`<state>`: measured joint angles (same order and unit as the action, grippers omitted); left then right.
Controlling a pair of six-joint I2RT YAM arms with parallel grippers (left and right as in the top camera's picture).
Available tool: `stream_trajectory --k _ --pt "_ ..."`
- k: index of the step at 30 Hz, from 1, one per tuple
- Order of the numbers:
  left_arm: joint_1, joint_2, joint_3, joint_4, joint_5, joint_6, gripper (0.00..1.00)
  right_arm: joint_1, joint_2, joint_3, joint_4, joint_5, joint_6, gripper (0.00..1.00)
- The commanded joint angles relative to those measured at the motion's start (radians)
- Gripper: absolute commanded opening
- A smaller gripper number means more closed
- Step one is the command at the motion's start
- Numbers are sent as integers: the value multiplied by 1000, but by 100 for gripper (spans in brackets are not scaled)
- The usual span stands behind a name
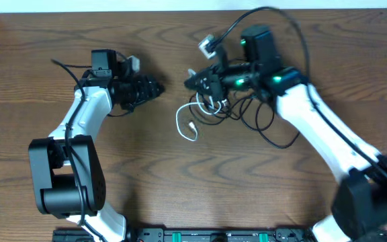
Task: Untangle cables
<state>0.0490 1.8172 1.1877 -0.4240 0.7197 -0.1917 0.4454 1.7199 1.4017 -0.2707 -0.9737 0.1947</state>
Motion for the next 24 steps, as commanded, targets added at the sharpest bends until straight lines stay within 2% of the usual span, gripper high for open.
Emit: stream_trajectory --k 1,3,11,15,17,20,22,23,24 --pt "2 8 -4 -4 497 236 77 -6 -14 5 -11 23 7 1" --pt "2 8 -4 -4 598 264 78 -4 -11 4 -28 55 7 1" --pt "-3 8 -4 -42 683 301 78 -6 -5 4 -47 172 6 1" --pt "-16 8 -4 -44 598 302 77 -9 -5 4 -45 182 13 1" --pt "-34 8 -4 -45 503 271 77 -9 -5 4 -38 183 28 1" --pt "-66 8 -4 -31 468 233 78 -4 -5 4 -25 182 38 1" --pt "-97 8 -4 3 442 169 77 7 -5 4 -7 182 62 1" --pt "-116 8 -4 23 354 80 77 21 -5 4 1 175 68 1" --pt "-124 8 -4 24 313 50 77 28 -5 4 2 170 68 1"
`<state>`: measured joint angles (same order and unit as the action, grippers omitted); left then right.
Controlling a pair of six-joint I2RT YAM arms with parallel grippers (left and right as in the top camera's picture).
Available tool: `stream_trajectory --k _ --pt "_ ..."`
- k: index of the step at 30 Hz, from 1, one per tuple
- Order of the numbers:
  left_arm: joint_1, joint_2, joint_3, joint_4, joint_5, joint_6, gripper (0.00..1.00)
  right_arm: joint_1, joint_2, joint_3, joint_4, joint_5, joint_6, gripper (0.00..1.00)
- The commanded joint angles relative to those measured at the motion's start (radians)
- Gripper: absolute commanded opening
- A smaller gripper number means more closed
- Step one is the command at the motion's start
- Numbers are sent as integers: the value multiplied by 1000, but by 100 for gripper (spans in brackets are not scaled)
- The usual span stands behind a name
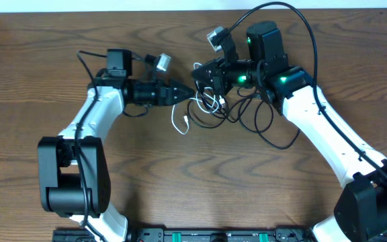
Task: Untangle cables
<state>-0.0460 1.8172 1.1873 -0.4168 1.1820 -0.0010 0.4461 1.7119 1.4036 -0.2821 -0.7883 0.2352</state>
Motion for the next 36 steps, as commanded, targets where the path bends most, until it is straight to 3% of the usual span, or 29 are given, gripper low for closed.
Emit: stream_trajectory --k 1,8,11,14,21,36 --pt "-39 8 -4 19 -186 -161 77 36 3 2 13 -16 27 1" --pt "-83 9 -4 38 -225 -171 78 96 3 2 29 -18 26 1" --pt "-85 18 -4 33 -412 -228 78 92 1 2 106 -80 43 1" --pt "-85 63 -4 39 -495 -275 78 77 1 2 254 -204 143 1" --pt "-73 187 -4 84 -498 -394 78 53 -2 2 423 -270 244 1" --pt "163 195 -4 18 -459 -373 78 -222 -145 2 327 -254 257 1"
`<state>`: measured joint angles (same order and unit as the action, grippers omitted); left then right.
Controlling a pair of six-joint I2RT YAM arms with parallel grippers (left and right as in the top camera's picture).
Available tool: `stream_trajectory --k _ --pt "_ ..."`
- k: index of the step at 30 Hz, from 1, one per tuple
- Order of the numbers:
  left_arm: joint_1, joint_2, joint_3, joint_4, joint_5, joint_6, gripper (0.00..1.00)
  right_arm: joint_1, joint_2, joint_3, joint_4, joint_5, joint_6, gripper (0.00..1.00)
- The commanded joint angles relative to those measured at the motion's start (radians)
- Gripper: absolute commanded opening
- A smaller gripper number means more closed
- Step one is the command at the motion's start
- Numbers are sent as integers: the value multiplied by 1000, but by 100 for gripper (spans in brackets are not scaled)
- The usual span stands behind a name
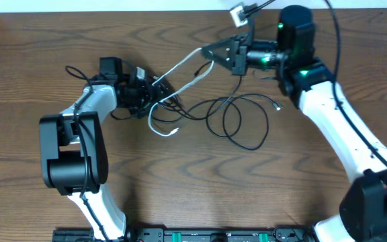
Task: Untangle cables
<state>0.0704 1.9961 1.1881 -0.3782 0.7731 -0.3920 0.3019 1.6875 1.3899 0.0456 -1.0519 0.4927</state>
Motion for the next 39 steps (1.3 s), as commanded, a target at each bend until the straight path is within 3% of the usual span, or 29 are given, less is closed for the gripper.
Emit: stream_trajectory --k 1,11,13,17,22,30,39 --pt "54 16 -5 -20 -13 43 78 -95 -131 16 -6 14 0 1" --pt "66 16 -4 3 167 155 79 -278 -186 16 -181 13 3 1" --pt "66 16 -4 8 221 186 80 -282 -184 16 -261 14 -55 1" --pt "66 16 -4 15 248 197 80 -247 -177 16 -441 67 -194 25" --pt "62 16 -4 14 248 197 79 -152 -144 16 -570 228 -248 50" --pt "41 16 -4 14 229 196 79 55 6 16 -527 238 -263 70" --pt "40 16 -4 14 229 196 79 243 250 16 -316 233 -262 73"
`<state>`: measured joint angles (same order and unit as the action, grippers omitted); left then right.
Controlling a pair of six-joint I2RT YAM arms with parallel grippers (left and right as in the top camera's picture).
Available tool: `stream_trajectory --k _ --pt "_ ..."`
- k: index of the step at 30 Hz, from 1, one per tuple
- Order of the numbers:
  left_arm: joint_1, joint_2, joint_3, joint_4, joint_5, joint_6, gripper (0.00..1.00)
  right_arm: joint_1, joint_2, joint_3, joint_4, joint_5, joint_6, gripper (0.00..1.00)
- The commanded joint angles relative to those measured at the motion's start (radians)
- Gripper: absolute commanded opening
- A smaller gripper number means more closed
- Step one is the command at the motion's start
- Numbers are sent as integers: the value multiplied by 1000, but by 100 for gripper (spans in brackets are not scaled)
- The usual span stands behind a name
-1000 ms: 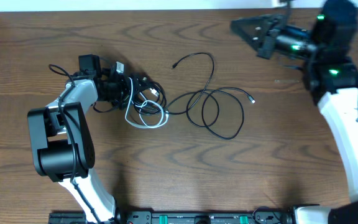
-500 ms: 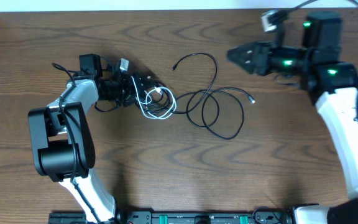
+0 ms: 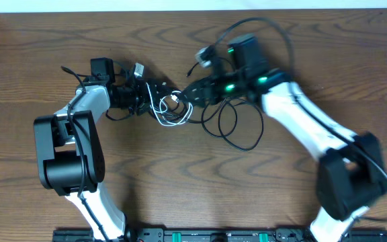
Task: Untangle cables
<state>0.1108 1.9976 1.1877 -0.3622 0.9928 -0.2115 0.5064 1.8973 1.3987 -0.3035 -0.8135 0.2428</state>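
Note:
The white cable (image 3: 168, 111) lies bunched in small loops between the two grippers. The black cable (image 3: 230, 128) forms wide loops just to its right and runs on under the right arm. My left gripper (image 3: 158, 93) points right at the left edge of the white bunch and appears shut on a white strand. Reaching in from the right, my right gripper (image 3: 185, 94) has its fingertips at the bunch's upper right edge. Motion blur hides whether its jaws grip anything.
The brown wooden table (image 3: 193, 181) carries both arms. My left arm's own black lead (image 3: 72, 72) loops behind its wrist at the left. My right arm's lead (image 3: 274, 30) arcs above its wrist. The table's far edge runs along the top of the view.
My right gripper has moved from the far upper right down and left to the bunch. The white cable, then stretched taut between the grippers, is now slack and looped. My left gripper has barely moved.
At first the cables lay tangled under my right gripper, with my left gripper well off to the left. My left gripper then reached the tangle. Afterwards the grippers stood apart with the white cable stretched between them and the black loops spread out. Now they are close again.

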Motion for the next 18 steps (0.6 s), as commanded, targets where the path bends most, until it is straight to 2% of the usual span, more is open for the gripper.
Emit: stream_trajectory --k 1,9,14,15,16,17,18 --pt "0 15 -4 -2 9 15 79 56 60 7 65 -5 -13 73" --pt "0 15 -4 -2 10 12 79 165 190 7 317 4 -13 75" --pt "0 15 -4 -2 10 8 80 210 242 7 418 90 -12 73" --pt "-1 15 -4 -2 10 8 80 217 243 7 419 111 -12 69" --pt "-1 15 -4 -2 10 8 79 222 243 7 420 126 -12 60" --pt "-1 15 -4 -2 10 8 79 224 243 7 424 130 -13 47" --pt "-1 15 -4 -2 10 8 79 225 242 7 436 130 -12 27"
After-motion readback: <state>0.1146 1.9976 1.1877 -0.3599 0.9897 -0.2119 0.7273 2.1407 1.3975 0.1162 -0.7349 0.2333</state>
